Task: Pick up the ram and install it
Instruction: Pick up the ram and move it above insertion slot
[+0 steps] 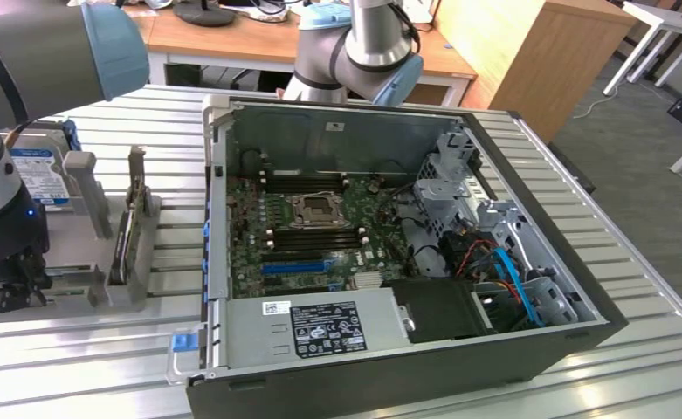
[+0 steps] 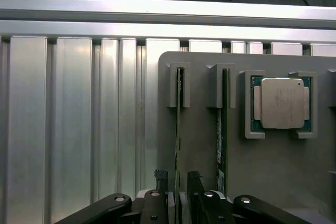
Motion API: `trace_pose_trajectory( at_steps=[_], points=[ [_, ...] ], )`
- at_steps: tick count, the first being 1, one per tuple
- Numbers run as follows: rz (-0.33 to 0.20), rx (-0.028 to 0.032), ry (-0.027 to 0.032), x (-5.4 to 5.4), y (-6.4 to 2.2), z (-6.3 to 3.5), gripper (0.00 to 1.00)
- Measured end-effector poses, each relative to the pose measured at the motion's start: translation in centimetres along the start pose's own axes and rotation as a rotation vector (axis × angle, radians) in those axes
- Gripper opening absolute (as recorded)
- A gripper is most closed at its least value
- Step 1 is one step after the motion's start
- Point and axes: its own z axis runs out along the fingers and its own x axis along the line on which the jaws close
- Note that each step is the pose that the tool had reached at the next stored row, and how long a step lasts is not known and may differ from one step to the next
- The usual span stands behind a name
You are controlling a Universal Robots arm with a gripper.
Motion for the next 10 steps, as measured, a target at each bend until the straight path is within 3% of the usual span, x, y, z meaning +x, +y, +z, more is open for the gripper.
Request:
trace_pose_trajectory(
  at_steps=[10],
  points=[
    [0.000, -0.0002, -0.0001, 0.08, -0.01, -0.02, 0.29]
  ],
)
